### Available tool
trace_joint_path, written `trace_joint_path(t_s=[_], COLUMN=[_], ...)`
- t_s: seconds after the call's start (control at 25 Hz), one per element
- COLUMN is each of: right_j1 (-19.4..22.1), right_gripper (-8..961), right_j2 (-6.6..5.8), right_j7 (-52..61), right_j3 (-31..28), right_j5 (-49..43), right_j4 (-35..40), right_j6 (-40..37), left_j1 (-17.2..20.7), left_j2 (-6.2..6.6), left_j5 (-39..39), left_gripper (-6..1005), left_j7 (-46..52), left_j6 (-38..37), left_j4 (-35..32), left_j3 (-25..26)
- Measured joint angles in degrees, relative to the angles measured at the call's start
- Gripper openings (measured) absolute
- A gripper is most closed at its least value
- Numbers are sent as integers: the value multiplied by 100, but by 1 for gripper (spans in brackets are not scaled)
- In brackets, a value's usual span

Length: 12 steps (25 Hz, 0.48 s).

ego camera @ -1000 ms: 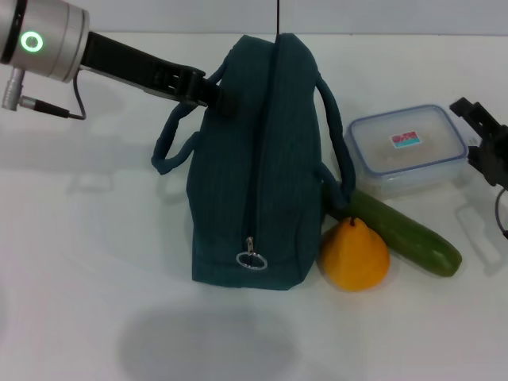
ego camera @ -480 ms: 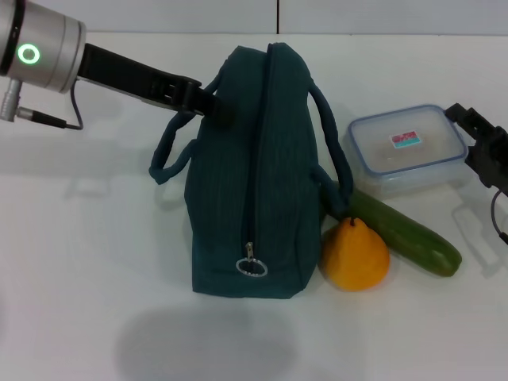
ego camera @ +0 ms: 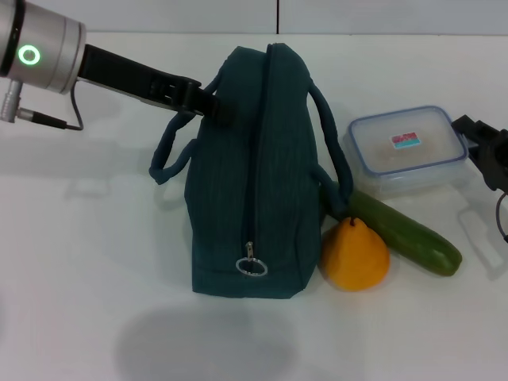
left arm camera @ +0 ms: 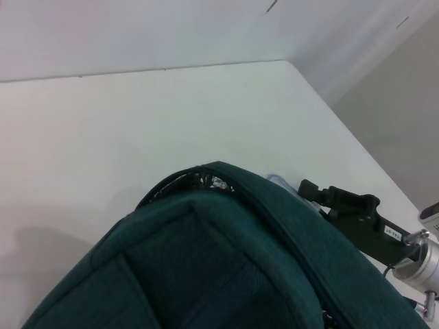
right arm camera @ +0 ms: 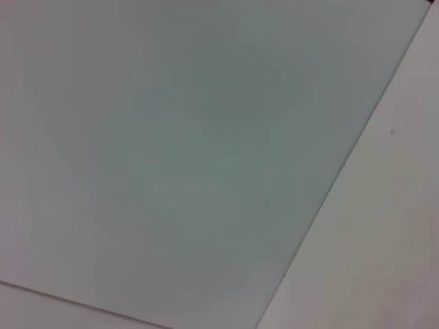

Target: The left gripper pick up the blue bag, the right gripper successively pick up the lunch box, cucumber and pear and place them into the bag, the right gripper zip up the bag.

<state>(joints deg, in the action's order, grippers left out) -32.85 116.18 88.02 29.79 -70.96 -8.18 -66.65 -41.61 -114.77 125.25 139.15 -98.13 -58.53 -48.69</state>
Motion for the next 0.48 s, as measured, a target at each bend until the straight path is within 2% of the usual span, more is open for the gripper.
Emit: trace_joint_path(t_s=[0.2,0.48], right_j1=[14,75], right_gripper=[213,127], right_j2=[0,1], right_j7=[4,1], right_j3=[-1,3], right_j5=[17,6], right_j4=[1,51], right_j6=[-21,-68], left_j1=[14,14], left_j2=[-1,-12], left_j5=[0,-1], left_gripper=[39,39], left_j7=[-2,-3], left_j6=[6,13], left_j4=[0,8], left_j3=[0,0])
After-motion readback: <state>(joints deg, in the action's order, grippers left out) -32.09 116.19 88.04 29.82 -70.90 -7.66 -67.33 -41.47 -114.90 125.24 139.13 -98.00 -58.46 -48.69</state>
